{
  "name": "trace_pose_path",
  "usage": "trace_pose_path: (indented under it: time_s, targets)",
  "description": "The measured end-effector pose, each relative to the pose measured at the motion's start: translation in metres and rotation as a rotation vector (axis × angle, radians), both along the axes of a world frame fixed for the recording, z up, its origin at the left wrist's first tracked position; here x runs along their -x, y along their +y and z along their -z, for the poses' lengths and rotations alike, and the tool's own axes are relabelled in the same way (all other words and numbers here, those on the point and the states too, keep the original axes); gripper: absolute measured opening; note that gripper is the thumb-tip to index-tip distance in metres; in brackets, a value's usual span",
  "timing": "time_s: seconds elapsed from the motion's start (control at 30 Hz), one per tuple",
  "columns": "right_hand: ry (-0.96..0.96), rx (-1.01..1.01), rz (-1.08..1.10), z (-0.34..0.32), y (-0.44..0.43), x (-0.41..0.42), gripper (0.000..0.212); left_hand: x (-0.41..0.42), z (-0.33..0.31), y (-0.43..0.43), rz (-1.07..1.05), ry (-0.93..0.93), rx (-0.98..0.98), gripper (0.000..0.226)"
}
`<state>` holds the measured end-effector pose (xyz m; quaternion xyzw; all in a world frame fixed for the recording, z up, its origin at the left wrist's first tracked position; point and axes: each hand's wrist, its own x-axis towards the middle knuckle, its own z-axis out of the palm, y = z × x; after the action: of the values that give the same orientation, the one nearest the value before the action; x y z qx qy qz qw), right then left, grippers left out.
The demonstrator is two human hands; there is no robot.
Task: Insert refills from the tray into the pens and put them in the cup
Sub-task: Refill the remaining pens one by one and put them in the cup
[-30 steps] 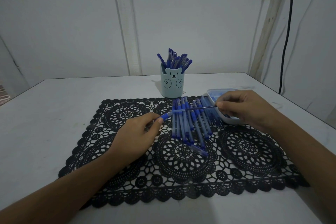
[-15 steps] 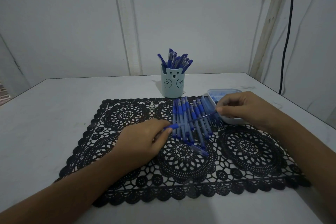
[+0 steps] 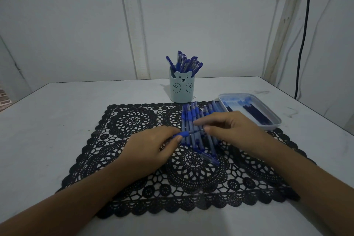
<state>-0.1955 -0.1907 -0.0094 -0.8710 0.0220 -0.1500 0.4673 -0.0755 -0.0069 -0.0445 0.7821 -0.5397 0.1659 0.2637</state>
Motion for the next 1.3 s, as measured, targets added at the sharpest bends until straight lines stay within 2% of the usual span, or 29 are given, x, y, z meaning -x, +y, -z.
trace_pose_path:
  time_s: [0.23, 0.33, 0.43, 0.53, 0.63, 0.77, 0.87, 1.0, 1.07, 1.3]
  targets:
    - [-0.054, 0.004, 0.047, 0.001, 0.005, -0.001, 0.020, -0.001, -0.002, 0.000, -0.008, 0.045, -0.005, 0.043]
    - [-0.108, 0.185, 0.095, 0.000, 0.007, 0.002, 0.017, -0.003, -0.002, -0.001, -0.021, 0.099, 0.004, 0.043]
    - [-0.105, 0.400, -0.034, -0.001, 0.017, 0.008, 0.002, -0.005, -0.002, -0.001, -0.030, 0.125, 0.018, 0.043]
    - [-0.041, 0.668, -0.165, 0.006, 0.025, 0.009, 0.022, -0.006, -0.001, -0.002, -0.028, 0.134, 0.027, 0.042]
    - [-0.062, 0.772, -0.205, 0.011, 0.029, 0.008, 0.023, -0.006, -0.001, -0.001, -0.024, 0.129, 0.024, 0.043]
    - [-0.025, 0.725, -0.203, 0.009, 0.029, 0.006, 0.014, -0.005, -0.002, -0.001, -0.028, 0.125, 0.018, 0.043]
    - [-0.039, 0.456, -0.061, 0.004, 0.025, 0.007, 0.011, -0.006, -0.002, -0.001, -0.020, 0.131, 0.021, 0.043]
    - [-0.189, 0.179, 0.232, 0.001, 0.013, 0.002, 0.018, -0.005, -0.002, 0.000, -0.005, 0.144, 0.013, 0.044]
    - [-0.200, 0.130, 0.269, 0.001, 0.012, 0.001, 0.018, -0.005, -0.002, 0.000, -0.002, 0.145, 0.018, 0.044]
    - [-0.164, 0.102, 0.203, 0.003, 0.015, -0.001, 0.016, -0.004, -0.002, 0.000, 0.001, 0.151, 0.013, 0.044]
